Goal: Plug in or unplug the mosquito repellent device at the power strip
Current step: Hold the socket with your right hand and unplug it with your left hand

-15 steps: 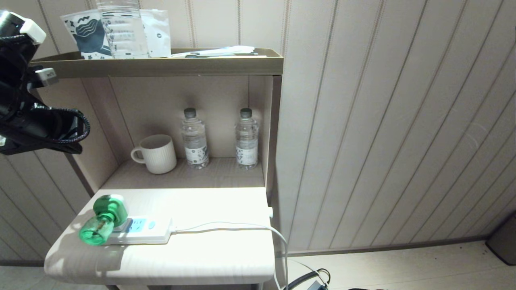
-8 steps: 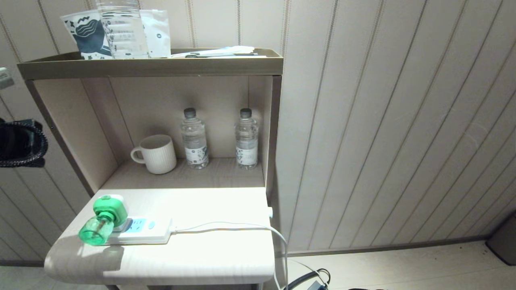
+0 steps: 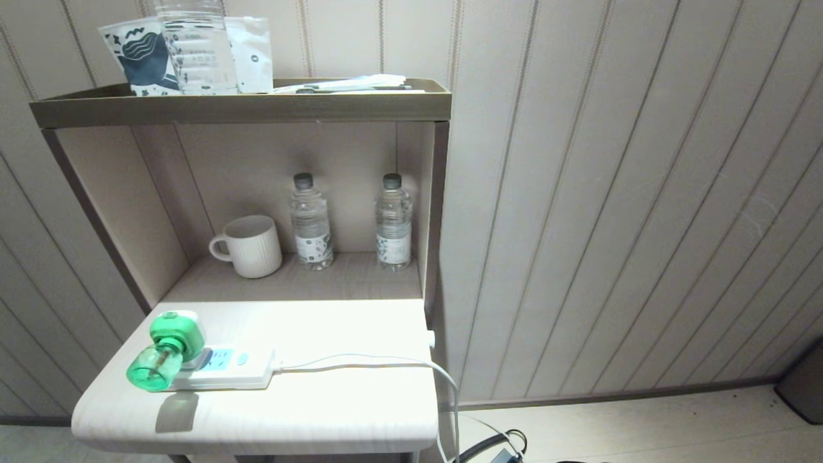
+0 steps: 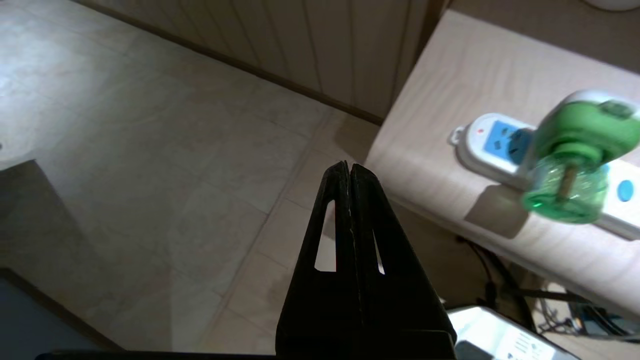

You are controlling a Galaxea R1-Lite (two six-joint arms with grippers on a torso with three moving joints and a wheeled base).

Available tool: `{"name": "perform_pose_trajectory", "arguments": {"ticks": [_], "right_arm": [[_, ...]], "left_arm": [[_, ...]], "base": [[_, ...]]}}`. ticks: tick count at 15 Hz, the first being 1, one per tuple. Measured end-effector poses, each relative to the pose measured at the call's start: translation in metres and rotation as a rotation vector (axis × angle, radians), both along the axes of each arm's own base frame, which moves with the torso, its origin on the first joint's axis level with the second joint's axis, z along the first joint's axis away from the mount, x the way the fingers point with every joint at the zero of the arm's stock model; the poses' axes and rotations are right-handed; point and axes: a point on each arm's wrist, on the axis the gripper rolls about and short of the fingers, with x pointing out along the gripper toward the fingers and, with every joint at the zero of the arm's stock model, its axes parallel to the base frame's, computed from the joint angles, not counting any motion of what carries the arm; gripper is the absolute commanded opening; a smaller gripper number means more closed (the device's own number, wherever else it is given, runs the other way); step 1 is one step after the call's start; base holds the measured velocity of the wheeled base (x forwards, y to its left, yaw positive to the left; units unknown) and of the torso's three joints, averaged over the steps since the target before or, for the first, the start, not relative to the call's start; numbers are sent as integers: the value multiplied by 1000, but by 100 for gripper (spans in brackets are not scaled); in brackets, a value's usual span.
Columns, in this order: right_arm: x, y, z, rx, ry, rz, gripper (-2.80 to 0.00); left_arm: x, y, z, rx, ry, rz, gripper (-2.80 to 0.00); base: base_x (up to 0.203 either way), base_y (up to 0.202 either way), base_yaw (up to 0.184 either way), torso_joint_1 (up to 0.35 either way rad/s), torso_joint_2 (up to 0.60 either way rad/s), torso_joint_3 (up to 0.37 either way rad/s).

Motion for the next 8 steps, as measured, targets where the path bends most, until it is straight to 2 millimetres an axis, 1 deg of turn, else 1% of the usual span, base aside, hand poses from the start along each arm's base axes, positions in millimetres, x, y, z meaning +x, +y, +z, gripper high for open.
{"name": "perform_pose_trajectory", "arguments": {"ticks": [3,6,8], "right_arm": [[0,0,0,0,0,0,-280],[0,0,0,0,0,0,-280],[0,0,0,0,0,0,-280]], "left_arm": [[-38,8,-29,39,-32,95,-280],[-64,12,-63,57,-46,237,-280],[-81,11,-85,87,-50,255,-280]], "base": [[0,0,0,0,0,0],[0,0,0,0,0,0],[0,0,0,0,0,0]]}}
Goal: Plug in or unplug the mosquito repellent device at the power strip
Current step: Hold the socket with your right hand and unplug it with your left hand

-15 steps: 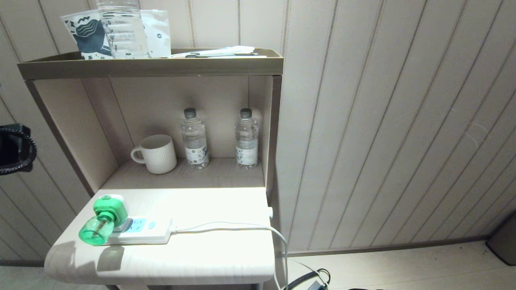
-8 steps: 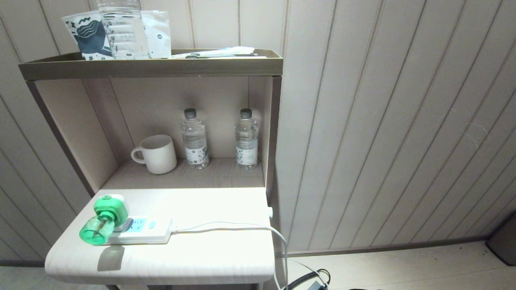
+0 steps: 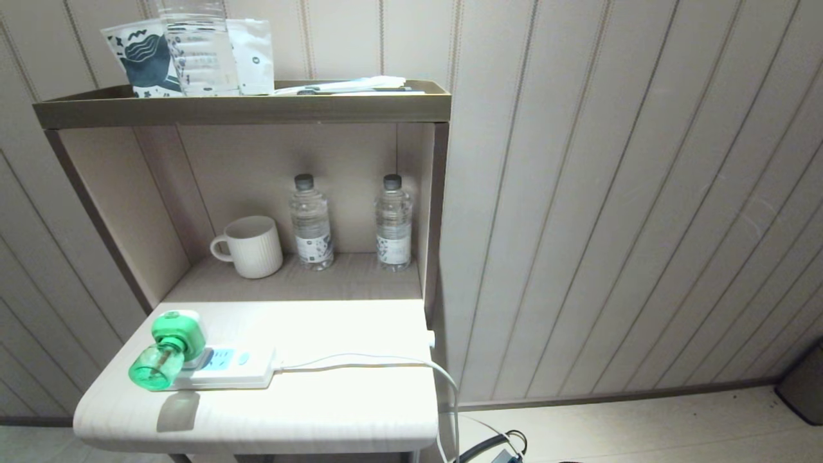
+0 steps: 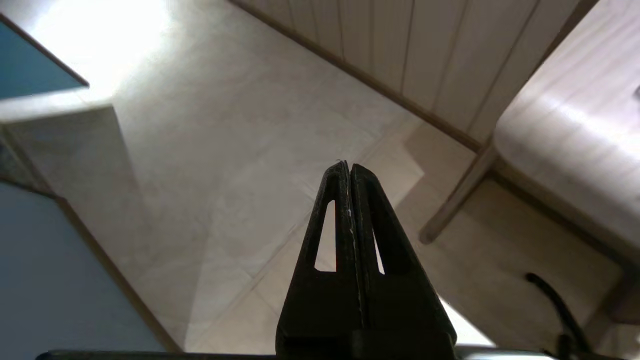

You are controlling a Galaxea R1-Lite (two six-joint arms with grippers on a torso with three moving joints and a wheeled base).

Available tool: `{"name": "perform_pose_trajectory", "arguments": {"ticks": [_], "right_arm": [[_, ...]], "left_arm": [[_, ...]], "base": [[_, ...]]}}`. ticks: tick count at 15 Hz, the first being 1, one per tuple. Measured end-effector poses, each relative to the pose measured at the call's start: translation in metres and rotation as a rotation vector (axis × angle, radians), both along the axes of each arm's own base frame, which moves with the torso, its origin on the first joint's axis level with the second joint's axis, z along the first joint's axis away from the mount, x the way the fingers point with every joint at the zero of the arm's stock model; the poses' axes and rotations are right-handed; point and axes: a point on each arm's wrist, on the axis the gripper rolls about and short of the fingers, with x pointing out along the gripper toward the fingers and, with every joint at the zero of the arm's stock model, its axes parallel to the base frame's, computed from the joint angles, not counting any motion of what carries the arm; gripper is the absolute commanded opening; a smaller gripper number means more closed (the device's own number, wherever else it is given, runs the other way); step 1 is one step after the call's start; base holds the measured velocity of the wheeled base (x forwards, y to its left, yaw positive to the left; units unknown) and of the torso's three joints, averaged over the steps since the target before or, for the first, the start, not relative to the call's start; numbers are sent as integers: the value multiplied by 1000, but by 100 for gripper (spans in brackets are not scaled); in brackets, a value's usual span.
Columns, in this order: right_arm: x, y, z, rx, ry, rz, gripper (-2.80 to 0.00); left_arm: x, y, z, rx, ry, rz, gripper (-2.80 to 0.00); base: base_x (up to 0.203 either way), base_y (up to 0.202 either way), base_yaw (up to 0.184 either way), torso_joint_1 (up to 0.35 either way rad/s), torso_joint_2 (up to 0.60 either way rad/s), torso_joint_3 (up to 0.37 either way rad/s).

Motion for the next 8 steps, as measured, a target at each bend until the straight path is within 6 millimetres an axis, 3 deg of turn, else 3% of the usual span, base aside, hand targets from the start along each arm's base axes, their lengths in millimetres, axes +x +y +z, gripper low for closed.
{"name": "perform_pose_trajectory", "arguments": {"ticks": [3,6,8], "right_arm": [[0,0,0,0,0,0,-280],[0,0,0,0,0,0,-280],[0,0,0,0,0,0,-280]], "left_arm": [[-15,-3,-40,121,-29,-87,-280],[-5,-4,-80,232,-82,-228,-280],[1,-6,-87,290,-194,-359,-280]], "base": [[0,0,0,0,0,0],[0,0,0,0,0,0],[0,0,0,0,0,0]]}}
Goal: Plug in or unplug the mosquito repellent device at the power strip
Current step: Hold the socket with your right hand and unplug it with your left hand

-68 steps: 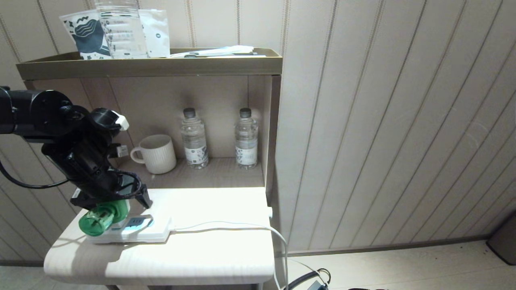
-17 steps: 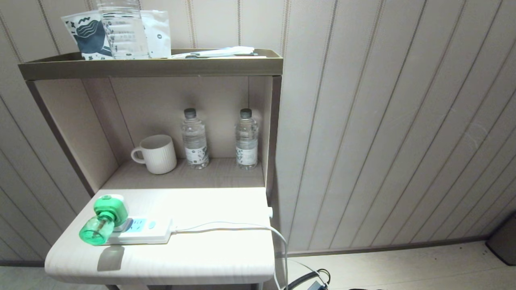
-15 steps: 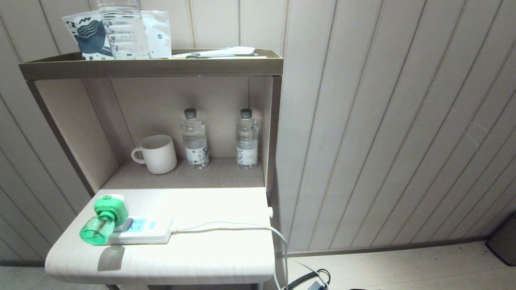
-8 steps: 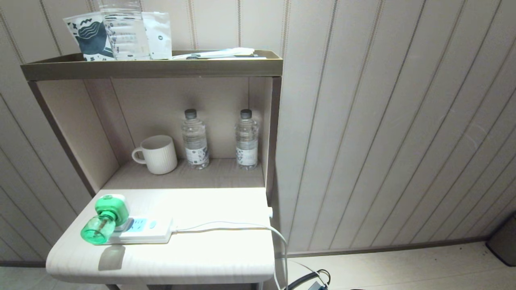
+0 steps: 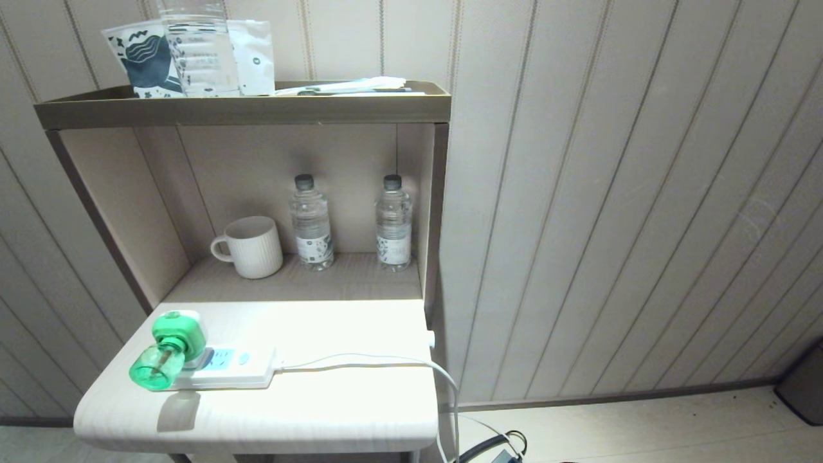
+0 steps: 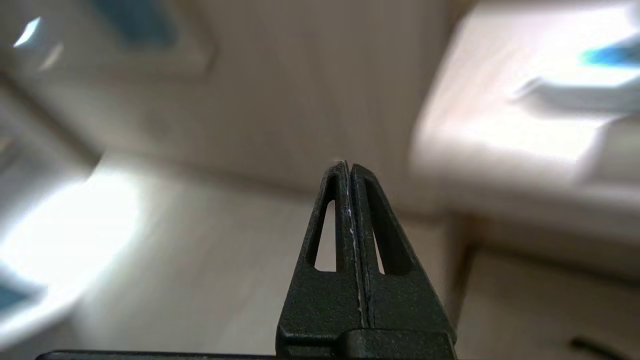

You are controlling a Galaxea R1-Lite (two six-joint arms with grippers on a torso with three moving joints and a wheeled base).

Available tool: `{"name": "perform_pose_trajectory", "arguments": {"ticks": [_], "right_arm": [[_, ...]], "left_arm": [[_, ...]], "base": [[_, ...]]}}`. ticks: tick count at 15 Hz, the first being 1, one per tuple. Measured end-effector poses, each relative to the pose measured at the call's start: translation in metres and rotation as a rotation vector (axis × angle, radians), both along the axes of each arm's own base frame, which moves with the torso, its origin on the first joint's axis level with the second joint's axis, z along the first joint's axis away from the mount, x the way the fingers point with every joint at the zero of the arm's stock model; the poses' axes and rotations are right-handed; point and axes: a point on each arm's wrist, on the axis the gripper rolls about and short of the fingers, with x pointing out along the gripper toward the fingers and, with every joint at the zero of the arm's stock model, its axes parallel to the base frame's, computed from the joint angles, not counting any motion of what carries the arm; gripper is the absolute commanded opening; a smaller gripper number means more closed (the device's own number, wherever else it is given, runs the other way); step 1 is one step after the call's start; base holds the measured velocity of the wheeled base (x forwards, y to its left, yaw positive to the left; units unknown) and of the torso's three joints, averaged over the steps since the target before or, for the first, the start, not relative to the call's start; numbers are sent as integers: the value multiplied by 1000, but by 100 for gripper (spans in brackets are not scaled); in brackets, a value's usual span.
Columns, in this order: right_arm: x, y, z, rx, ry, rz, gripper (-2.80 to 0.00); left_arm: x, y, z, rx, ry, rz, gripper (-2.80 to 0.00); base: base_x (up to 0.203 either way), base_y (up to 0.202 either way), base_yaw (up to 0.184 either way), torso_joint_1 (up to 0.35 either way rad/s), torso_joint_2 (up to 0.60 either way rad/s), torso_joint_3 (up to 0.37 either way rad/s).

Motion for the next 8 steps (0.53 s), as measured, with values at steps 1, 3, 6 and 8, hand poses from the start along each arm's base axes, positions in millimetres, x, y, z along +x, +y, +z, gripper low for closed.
{"name": "perform_pose_trajectory", "arguments": {"ticks": [1,3,6,8], "right_arm": [[0,0,0,0,0,0,-280],[0,0,0,0,0,0,-280],[0,0,0,0,0,0,-280],[0,0,0,0,0,0,-280]], "left_arm": [[2,-1,0,5,-49,-70,-280],[2,-2,-3,-23,-79,-128,-280],[2,-3,-5,-61,-86,-175,-280],[3,-4,-4,-73,-100,-235,-280]], "base": [[0,0,0,0,0,0],[0,0,0,0,0,0],[0,0,0,0,0,0],[0,0,0,0,0,0]]}}
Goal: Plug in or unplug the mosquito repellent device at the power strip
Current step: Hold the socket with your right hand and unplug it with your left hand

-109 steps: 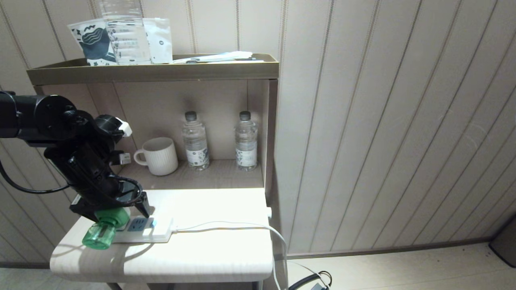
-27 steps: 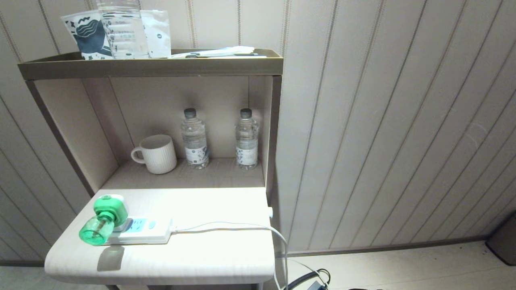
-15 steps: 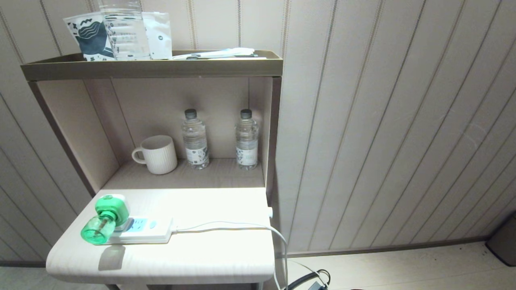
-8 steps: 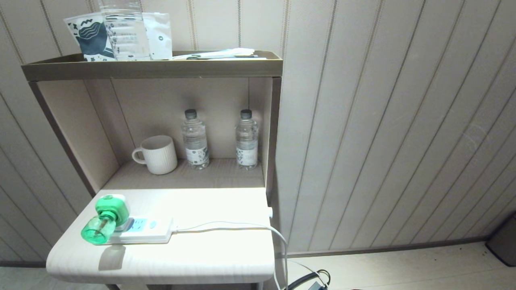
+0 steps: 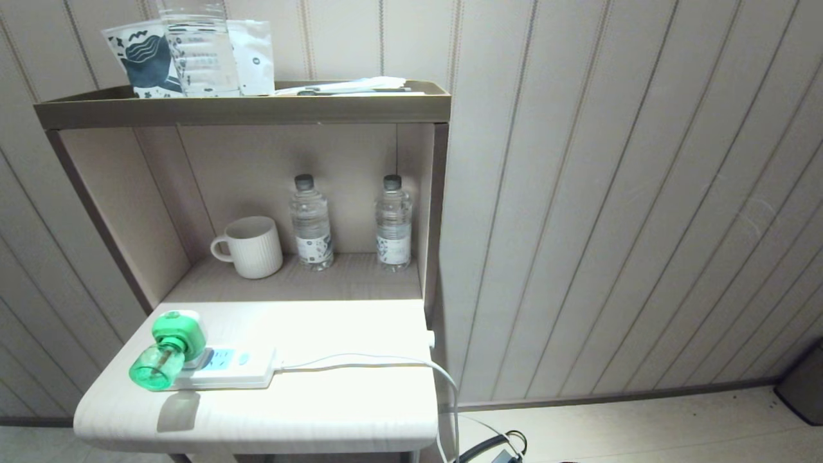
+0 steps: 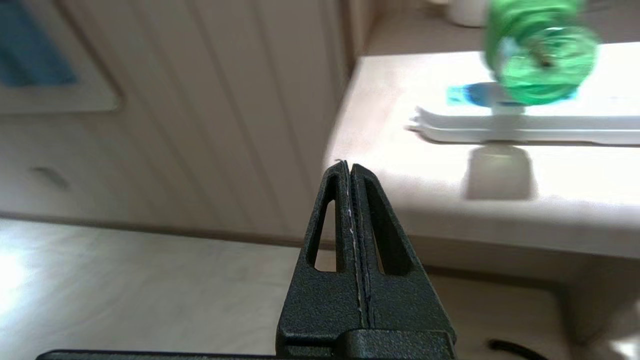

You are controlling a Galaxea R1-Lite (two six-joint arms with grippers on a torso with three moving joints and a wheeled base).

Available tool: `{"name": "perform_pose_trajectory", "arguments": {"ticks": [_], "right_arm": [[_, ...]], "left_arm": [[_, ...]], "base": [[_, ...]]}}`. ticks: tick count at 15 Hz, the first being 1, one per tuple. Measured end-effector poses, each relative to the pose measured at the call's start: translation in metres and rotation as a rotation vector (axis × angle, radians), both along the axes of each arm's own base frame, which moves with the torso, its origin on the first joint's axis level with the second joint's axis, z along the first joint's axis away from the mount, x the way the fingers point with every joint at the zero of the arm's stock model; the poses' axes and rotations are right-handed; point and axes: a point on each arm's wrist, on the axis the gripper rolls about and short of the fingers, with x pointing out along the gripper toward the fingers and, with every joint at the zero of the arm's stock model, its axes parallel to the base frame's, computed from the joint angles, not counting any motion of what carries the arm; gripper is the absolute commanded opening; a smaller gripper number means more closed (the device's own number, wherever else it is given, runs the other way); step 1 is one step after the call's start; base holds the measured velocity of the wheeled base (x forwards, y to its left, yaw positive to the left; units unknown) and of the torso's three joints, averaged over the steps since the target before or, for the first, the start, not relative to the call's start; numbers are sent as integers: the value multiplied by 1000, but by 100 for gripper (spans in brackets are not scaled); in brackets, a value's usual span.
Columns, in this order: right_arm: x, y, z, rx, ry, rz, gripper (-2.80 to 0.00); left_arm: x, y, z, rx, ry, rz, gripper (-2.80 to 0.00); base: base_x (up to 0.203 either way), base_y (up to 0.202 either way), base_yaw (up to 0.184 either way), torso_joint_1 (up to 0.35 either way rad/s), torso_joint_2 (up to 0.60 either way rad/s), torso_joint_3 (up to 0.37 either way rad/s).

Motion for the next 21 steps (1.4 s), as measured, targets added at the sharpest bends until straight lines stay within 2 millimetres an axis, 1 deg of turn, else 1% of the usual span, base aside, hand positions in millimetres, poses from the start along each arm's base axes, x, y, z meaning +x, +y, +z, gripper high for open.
{"name": "perform_pose_trajectory", "arguments": {"ticks": [3,6,11,14,17,19,21], "right_arm": [[0,0,0,0,0,0,-280],[0,0,0,0,0,-1,-280],[0,0,0,0,0,0,-280],[0,0,0,0,0,0,-280],[0,0,0,0,0,1,-280],[0,0,0,0,0,0,-280],[0,0,0,0,0,0,-280]], "left_arm": [[0,-2,-1,-48,0,-109,-280],[0,-2,-2,-43,15,-94,-280],[0,-4,0,-17,-1,-205,-280],[-5,-4,-6,-5,2,-310,-280],[-18,-3,-13,-11,-74,-303,-280],[-21,-3,-13,-65,-136,-266,-280],[-23,-3,-14,-75,-157,-261,-280]], "base": [[0,0,0,0,0,0],[0,0,0,0,0,0],[0,0,0,0,0,0],[0,0,0,0,0,0],[0,0,0,0,0,0],[0,0,0,0,0,0],[0,0,0,0,0,0]]}}
